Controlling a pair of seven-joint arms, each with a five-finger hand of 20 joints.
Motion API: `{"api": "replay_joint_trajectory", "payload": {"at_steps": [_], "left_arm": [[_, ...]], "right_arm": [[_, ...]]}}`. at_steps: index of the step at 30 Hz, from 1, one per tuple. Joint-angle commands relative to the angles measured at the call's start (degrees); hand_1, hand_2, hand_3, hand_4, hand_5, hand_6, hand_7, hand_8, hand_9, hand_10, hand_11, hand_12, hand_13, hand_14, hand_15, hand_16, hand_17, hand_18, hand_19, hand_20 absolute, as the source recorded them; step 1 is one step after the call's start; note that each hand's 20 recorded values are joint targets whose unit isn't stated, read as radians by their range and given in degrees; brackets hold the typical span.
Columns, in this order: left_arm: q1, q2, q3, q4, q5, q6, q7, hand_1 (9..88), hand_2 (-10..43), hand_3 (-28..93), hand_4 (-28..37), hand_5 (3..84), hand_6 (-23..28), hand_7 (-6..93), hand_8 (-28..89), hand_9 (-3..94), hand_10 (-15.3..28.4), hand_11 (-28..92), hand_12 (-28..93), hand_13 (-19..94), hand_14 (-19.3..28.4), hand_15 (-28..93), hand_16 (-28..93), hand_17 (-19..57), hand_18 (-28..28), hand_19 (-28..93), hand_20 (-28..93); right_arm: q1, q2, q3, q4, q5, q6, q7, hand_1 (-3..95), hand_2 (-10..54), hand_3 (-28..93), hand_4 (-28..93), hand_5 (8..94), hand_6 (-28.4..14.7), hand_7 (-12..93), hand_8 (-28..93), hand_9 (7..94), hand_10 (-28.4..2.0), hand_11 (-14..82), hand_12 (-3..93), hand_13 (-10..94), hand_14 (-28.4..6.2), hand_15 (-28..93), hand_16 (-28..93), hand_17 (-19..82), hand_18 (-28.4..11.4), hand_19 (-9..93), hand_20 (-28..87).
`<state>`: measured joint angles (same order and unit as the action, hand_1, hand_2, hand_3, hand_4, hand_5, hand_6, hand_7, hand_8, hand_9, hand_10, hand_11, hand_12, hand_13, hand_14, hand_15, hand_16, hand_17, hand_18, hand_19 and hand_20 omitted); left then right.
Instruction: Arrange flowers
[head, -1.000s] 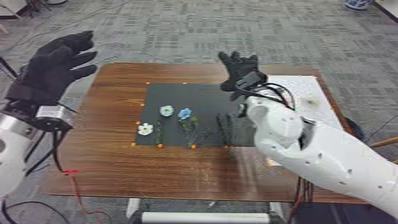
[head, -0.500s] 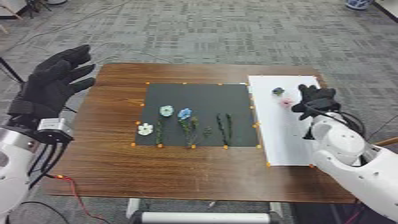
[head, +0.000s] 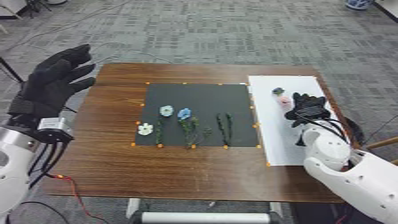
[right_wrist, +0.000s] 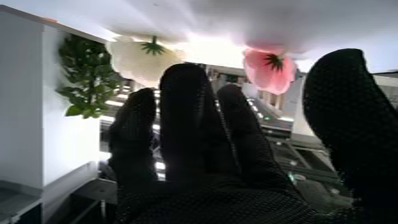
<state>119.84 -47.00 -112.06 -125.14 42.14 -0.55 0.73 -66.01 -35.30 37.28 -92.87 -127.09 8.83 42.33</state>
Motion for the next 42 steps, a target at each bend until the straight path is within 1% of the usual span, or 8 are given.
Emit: {"api": "replay_joint_trajectory", "payload": {"at_steps": [1,19,23,27,30,35,39,42], "left_arm": [[0.19,-0.16,-0.47,-0.45,0.07,0.64,-0.32,24.8,-4.1,71,-25.5,25.0,1.8,20.4,-9,17.4,9.5,15,19,7,12.5,39,-4,-13.5,20.3,40,9],[-0.89,0.53,0.64,0.14,-0.05,-0.14,-0.22,24.8,-3.9,71,-25.6,24.9,1.8,20.4,-9,17.4,9.4,15,19,6,12.5,39,-4,-13.5,20.3,40,9],[-0.53,0.60,0.16,-0.02,-0.08,-0.19,-0.16,24.8,-3.8,71,-25.7,24.9,1.8,20.3,-9,17.4,9.4,15,19,6,12.6,39,-4,-13.5,20.3,40,9],[-0.23,0.68,-0.17,-0.04,-0.03,-0.39,-0.16,24.8,-3.7,71,-25.6,25.0,1.8,20.2,-9,17.4,9.4,15,19,6,12.6,39,-4,-13.5,20.3,40,9],[0.55,0.45,-0.75,-0.32,-0.01,-0.39,-0.25,24.8,-3.7,71,-25.6,25.0,1.9,20.1,-9,17.4,9.4,15,19,6,12.6,39,-4,-13.6,20.3,40,9],[6.33,-1.17,-4.76,-1.87,0.00,-0.03,-0.27,24.7,-3.7,71,-25.5,24.9,1.9,20.1,-9,17.4,9.5,15,19,6,12.6,39,-3,-13.6,20.3,40,9],[12.15,-3.96,-7.97,-3.70,-0.21,0.78,-0.53,24.6,-3.8,71,-25.4,24.8,1.9,20.0,-9,17.4,9.6,15,19,6,12.6,39,-3,-13.6,20.2,40,9],[14.61,-5.55,-8.94,-4.62,-0.01,1.37,-0.46,24.6,-3.9,71,-25.4,24.8,2.0,19.8,-9,17.4,9.6,15,19,6,12.6,39,-3,-13.6,20.3,40,9]], "right_arm": [[5.42,-1.04,-3.98,2.79,-0.02,1.68,-0.86,25.6,-9.5,92,-28,34.0,-9.5,20,-9,39.3,-13.9,21.0,19.9,48,-10.8,82,20,19,-22.0,78,56],[14.57,-4.27,-14.02,9.14,0.52,2.68,-3.90,29.1,-9.5,91,-28,46.5,-0.8,28,-15,45.6,-7.9,22.9,19.0,58,-8.5,80,22,22,-21.8,78,55],[15.55,-4.56,-16.28,9.79,-0.42,3.47,-2.83,35.1,-9.5,89,-28,58.1,4.3,33,-18,66.3,-6.4,26.0,19.2,62,-7.0,79,24,24,-21.1,79,55],[15.84,-4.15,-17.60,9.51,-1.12,6.05,-2.76,44.6,-9.5,82,-28,65.1,4.4,44,-6,79.7,-4.6,14.1,39.0,66,-5.9,78,26,27,-20.6,80,55],[15.66,-3.32,-17.50,7.99,-0.90,8.08,-3.38,48.7,-9.5,86,-28,71.3,4.0,46,-3,85.7,-3.4,15.4,46.2,70,-4.5,76,31,30,-20.2,82,54],[16.95,-2.17,-17.81,3.66,-2.67,12.71,-4.01,46.3,-9.5,90,-24,74.2,2.8,47,-2,87.4,-2.9,19.7,48.9,73,-3.5,74,34,32,-20.1,83,54],[18.87,-2.28,-18.68,-0.73,-3.14,17.91,-6.00,47.2,-9.5,90,-23,75.7,2.2,46,-4,87.9,-3.2,21.2,49.0,74,-2.8,74,35,32,-20.0,83,54],[21.16,-3.96,-20.54,-3.65,-2.64,20.24,-7.06,47.6,-9.5,90,-24,76.3,2.0,45,-4,88.0,-3.2,21.6,48.8,74,-2.6,74,35,32,-20.0,82,54]]}}
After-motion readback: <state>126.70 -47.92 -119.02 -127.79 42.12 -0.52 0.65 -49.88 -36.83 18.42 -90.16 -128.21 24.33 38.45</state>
